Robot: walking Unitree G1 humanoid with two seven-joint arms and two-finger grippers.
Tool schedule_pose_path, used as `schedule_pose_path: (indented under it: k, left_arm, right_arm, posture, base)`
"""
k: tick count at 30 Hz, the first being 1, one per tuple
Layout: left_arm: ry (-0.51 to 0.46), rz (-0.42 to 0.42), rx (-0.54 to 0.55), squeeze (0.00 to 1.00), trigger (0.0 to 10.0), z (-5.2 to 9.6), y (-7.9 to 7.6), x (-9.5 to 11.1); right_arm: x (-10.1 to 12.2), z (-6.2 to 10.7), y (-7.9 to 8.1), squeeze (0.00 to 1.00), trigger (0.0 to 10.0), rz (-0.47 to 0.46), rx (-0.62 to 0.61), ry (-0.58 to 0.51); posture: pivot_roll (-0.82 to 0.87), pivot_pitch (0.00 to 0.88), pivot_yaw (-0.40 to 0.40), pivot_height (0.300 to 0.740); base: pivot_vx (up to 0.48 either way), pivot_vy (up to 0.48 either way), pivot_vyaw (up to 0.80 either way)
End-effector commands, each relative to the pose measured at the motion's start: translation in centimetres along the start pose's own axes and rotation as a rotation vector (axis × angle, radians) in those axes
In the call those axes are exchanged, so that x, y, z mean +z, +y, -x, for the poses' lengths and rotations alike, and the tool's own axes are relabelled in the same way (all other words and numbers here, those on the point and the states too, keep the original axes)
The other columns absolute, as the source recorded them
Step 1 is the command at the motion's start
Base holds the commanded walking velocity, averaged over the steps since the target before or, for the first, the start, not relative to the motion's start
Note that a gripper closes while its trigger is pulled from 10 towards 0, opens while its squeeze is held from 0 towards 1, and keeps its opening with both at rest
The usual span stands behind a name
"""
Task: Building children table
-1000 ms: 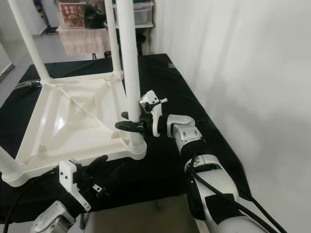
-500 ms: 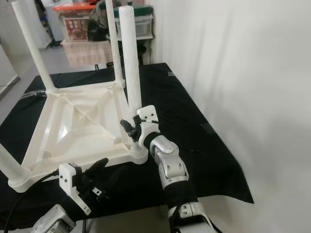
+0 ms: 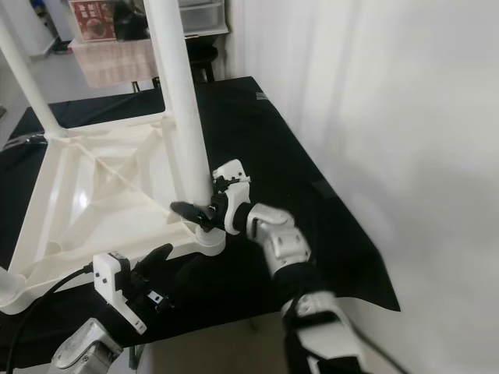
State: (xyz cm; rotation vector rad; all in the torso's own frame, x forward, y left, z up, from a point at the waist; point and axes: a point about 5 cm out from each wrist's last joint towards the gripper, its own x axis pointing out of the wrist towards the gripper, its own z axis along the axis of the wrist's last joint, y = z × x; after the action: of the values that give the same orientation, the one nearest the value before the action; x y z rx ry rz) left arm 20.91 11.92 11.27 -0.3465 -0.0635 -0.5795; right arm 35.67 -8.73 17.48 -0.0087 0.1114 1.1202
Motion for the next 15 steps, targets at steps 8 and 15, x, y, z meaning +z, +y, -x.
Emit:
schedule_pose_path:
  k: [8,15]
  left_arm:
    - [0.005,0.000,0.013,0.00,10.0,0.1,0.1,-0.3]
    - [0.006,-0.005,0.012,0.00,10.0,0.1,-0.2,-0.3]
  right_arm:
    - [-0.5,0.3,-0.5,0.00,10.0,-0.010,0.122,0.040]
    - [-0.3,0.7,-1.4,0.00,0.0,-0.066,0.171,0.048]
  posture:
    - [0.02,0.000,-0.003,0.740]
    - [0.02,0.000,-0.004,0.740]
  base:
    - [0.000,0.000,0.00]
    - [0.000,0.000,0.00]
